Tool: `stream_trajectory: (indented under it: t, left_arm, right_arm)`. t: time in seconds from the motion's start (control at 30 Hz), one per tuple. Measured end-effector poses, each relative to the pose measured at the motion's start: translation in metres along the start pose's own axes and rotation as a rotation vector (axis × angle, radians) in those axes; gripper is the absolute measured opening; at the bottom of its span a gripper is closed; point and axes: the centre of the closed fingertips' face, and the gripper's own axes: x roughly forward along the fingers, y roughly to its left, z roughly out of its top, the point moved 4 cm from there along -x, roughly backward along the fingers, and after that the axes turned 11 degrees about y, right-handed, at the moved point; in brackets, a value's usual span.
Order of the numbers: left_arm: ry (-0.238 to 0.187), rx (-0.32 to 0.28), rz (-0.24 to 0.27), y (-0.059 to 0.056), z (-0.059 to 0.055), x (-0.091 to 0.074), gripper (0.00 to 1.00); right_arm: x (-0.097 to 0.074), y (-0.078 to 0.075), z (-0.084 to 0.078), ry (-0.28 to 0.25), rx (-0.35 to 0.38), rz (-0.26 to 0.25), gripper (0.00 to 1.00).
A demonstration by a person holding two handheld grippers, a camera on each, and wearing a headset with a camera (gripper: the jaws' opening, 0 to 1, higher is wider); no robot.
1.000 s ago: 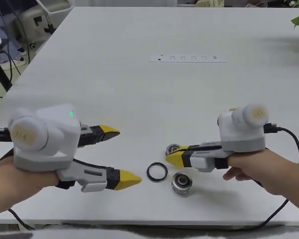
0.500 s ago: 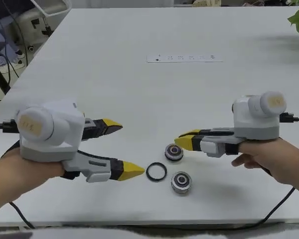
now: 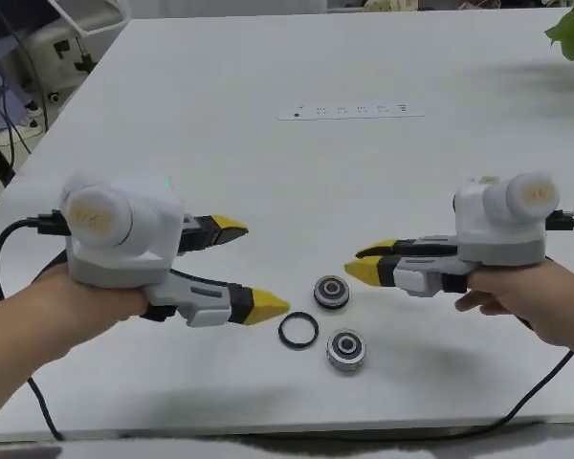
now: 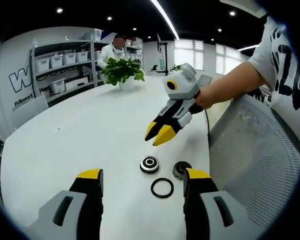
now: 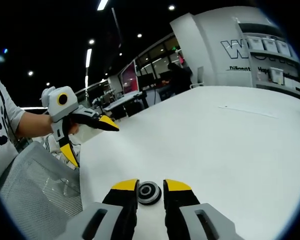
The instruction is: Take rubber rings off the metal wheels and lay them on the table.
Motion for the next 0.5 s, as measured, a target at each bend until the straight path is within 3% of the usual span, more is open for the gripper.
stream_trajectory:
  t: [0.5]
  left_arm:
    - [0.028, -0.039, -0.044, 0.005, 0.002, 0.031, 0.6]
  right_arm:
    - [0.006, 0.0, -0.019, 0.084, -0.108, -0.011, 0.21]
